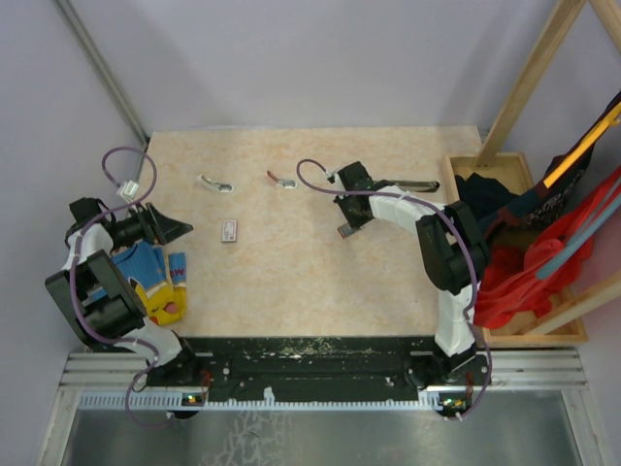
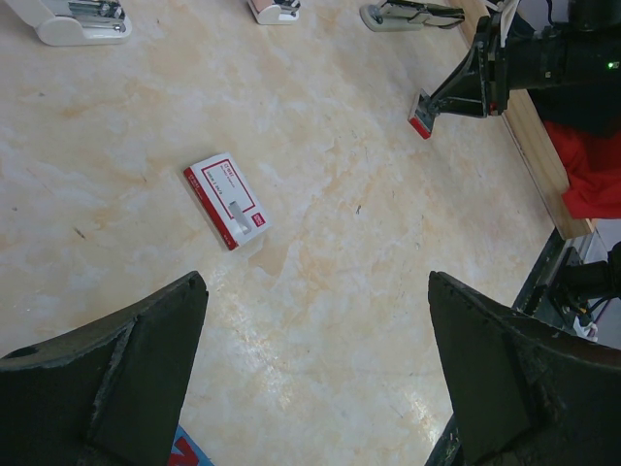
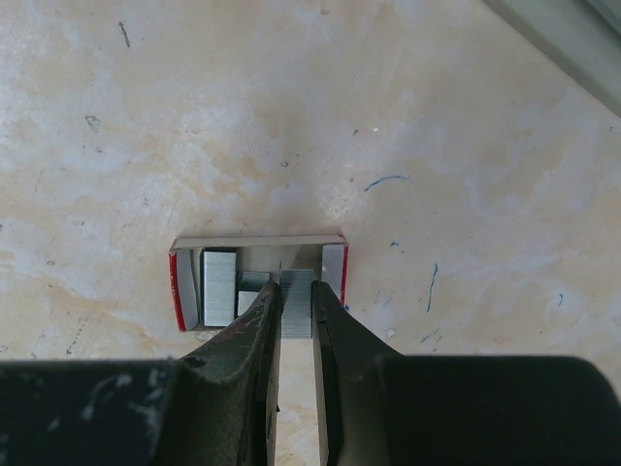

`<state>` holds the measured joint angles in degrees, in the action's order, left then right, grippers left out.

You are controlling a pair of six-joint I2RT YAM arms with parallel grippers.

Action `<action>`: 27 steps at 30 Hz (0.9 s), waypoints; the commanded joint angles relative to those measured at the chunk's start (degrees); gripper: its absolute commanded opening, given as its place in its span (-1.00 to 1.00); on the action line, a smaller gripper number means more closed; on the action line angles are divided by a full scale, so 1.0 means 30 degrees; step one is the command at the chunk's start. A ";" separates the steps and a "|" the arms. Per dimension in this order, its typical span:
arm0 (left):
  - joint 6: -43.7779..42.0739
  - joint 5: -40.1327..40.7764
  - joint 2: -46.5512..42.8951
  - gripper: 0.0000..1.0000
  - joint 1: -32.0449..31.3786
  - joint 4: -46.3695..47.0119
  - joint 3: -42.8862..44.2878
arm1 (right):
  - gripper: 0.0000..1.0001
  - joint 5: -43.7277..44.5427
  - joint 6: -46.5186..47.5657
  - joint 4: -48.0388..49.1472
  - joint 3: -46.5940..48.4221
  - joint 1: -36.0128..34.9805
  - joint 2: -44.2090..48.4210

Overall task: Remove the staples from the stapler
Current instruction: Place the staple in the staple box.

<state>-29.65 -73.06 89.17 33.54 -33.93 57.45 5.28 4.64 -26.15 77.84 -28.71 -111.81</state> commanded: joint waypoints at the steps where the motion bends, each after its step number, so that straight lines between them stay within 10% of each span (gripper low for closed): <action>1: -0.0348 -0.0449 0.0103 1.00 0.0187 -0.0210 0.0332 | -0.75 0.0259 -0.0314 0.0632 0.1170 0.0106 0.0094; 27: -0.0325 -0.0451 0.0132 1.00 0.0187 -0.0229 0.0361 | -0.75 -0.0084 -0.0171 0.0504 0.0856 0.0107 -0.0264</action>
<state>-29.65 -73.06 89.17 33.54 -33.95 57.45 5.48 4.40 -26.13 79.20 -28.71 -112.77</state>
